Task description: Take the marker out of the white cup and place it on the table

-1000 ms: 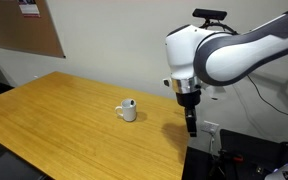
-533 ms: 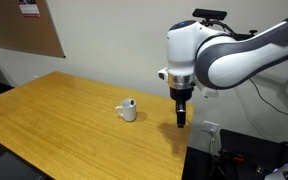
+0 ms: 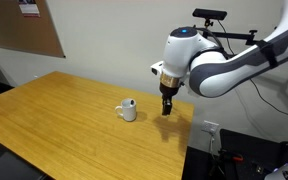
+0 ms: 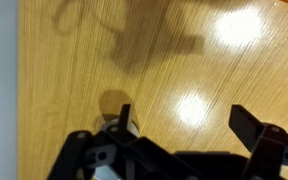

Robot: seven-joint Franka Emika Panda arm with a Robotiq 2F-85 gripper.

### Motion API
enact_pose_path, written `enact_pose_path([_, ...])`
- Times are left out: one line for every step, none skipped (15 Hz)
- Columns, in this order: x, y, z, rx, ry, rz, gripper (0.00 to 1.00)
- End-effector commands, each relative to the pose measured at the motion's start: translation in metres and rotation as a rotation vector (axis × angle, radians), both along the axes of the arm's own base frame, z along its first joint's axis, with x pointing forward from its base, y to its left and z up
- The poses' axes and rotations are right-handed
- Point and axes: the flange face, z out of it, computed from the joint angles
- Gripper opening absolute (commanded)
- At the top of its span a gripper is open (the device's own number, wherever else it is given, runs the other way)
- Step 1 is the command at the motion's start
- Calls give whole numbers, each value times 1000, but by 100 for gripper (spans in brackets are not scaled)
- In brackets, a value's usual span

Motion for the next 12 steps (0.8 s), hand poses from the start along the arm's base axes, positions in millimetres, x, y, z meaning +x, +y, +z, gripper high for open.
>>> enact_pose_path([18, -25, -1, -10, -50, 57, 100])
enact_pose_path([22, -33, 0, -12, -57, 68, 100])
enact_pose_path([25, -38, 2, -14, -65, 85, 100])
enact_pose_path([29, -45, 7, -19, -71, 102, 100])
enact_pose_path([33, -51, 10, -22, -73, 119, 100])
enact_pose_path([36, -55, 15, -24, -75, 136, 100])
enact_pose_path([40, -62, 18, -26, -73, 156, 100])
enact_pose_path([44, -66, 22, -24, -70, 183, 100])
enact_pose_path([49, -70, 24, -16, -67, 207, 100])
enact_pose_path([53, -72, 26, -4, -65, 233, 100])
enact_pose_path([58, -76, 26, 16, -61, 268, 100])
enact_pose_path([62, -78, 25, 26, -58, 294, 100])
